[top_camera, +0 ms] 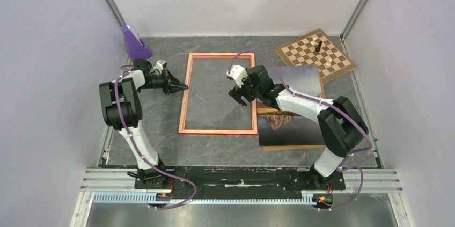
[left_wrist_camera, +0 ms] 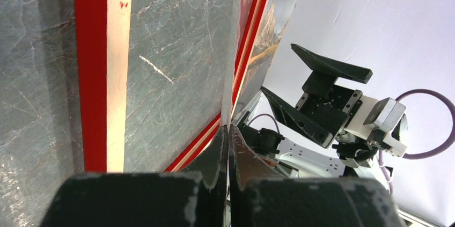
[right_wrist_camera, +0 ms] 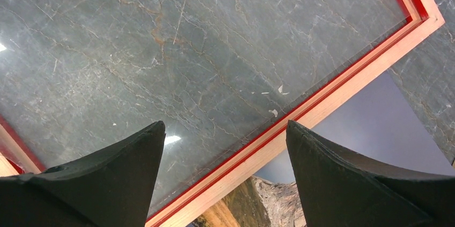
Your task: Put the photo into the frame
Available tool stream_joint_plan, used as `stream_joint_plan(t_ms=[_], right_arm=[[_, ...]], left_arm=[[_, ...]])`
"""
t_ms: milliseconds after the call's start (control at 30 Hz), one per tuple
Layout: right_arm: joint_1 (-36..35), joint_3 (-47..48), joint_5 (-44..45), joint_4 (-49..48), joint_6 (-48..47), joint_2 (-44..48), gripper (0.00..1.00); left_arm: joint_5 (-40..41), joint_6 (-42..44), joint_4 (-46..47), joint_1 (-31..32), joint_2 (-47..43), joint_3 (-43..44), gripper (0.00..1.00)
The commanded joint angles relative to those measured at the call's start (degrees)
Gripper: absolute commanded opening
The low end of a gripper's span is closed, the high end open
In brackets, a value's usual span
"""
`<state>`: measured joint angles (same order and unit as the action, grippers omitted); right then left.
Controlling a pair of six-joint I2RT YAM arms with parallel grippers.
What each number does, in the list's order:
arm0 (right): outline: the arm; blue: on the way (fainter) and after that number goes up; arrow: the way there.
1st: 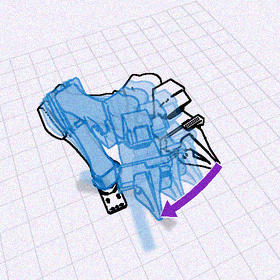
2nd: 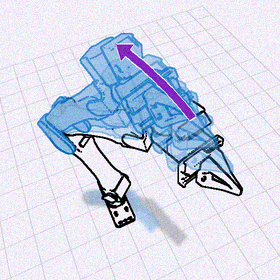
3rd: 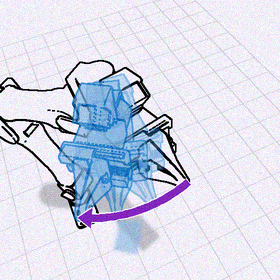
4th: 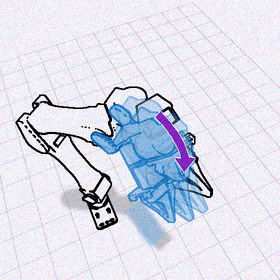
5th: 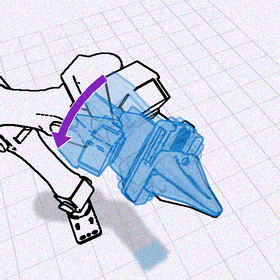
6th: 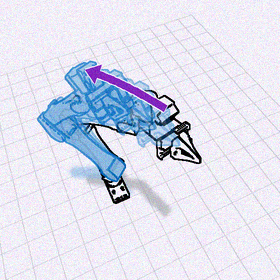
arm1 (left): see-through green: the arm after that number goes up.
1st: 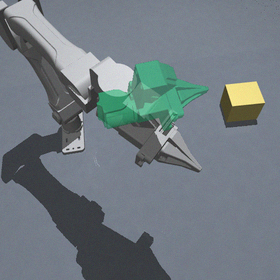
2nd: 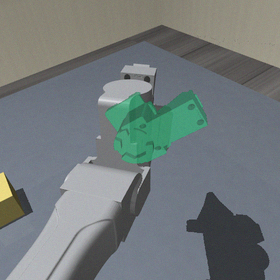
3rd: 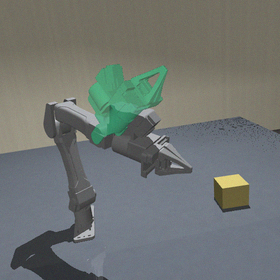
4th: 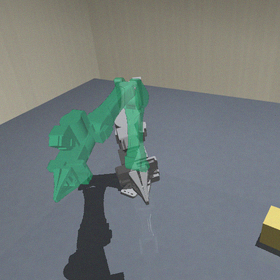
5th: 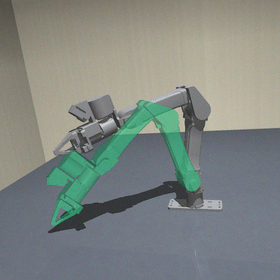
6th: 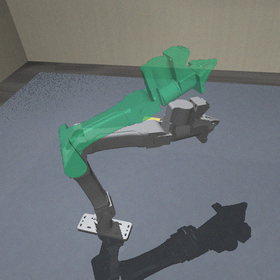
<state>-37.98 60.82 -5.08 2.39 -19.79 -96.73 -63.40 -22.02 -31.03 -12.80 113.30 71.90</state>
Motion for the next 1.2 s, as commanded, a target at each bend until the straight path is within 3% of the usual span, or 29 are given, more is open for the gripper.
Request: stream_joint_plan(t_ms=[0,600,1167], right_arm=[[0.2,-0.6,0.2,-3.4,-0.6,2.3,0.87],[0.5,-1.3,1.4,-4.1,-0.6,3.2,0.87],[12.2,-2.4,-1.8,-6.5,10.4,8.1,0.87]], left_arm=[[-3.3,-5.3,2.9,-0.5,-0.1,-0.7,0.02],[-4.9,-9.0,6.4,-0.6,-0.8,-1.7,0.02],[-5.9,-8.8,9.6,-0.5,-1.3,-2.0,0.02]])
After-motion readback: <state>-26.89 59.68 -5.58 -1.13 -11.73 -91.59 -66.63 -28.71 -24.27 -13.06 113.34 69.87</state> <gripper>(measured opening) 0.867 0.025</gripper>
